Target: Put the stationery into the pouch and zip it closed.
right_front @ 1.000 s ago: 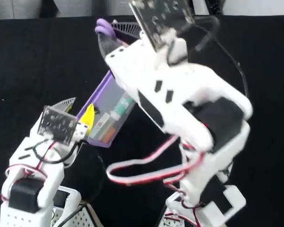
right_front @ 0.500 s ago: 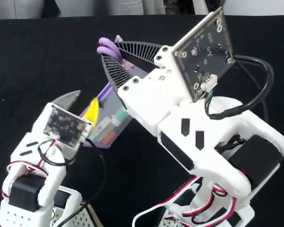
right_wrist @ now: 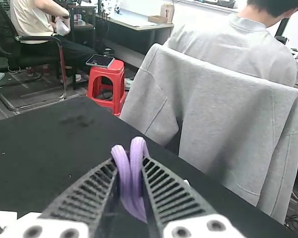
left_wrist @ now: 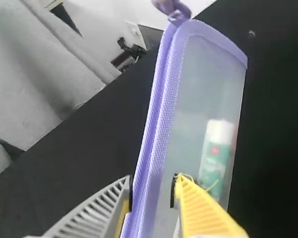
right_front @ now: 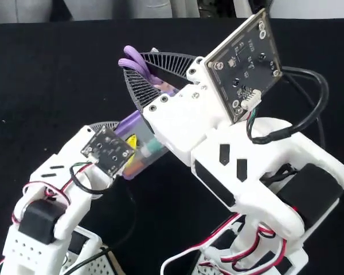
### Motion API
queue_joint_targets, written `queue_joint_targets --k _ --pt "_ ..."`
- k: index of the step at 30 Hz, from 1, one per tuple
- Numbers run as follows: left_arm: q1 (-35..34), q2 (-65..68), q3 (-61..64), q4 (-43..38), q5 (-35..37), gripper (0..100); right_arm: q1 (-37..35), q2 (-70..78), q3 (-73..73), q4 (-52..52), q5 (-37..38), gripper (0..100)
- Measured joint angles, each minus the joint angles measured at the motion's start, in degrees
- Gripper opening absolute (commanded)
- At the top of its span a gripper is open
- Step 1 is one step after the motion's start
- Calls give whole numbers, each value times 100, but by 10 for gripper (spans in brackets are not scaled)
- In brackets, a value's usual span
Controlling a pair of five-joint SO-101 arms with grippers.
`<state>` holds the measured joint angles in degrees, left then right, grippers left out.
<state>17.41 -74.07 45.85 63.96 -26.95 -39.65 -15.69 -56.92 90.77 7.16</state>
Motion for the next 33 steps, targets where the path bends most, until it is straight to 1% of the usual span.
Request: queue_joint_targets --k 3,8,14,20,28,30,33 --pt "26 211 -220 114 -237 154 0 0 0 0 0 11" --pt "35 413 -299 114 -316 154 -44 -316 0 97 9 11" --pt "35 422 -299 88 -334 154 -756 -791 -9 387 422 11" --pt "62 422 -299 79 -334 153 -914 -941 -9 422 563 11" --pt "1248 422 -299 290 -598 150 -914 -949 -9 422 730 11" --pt "1442 422 -299 316 -607 150 -914 -949 -9 422 730 11" --pt "1670 413 -299 571 -615 149 -914 -949 -9 422 730 11"
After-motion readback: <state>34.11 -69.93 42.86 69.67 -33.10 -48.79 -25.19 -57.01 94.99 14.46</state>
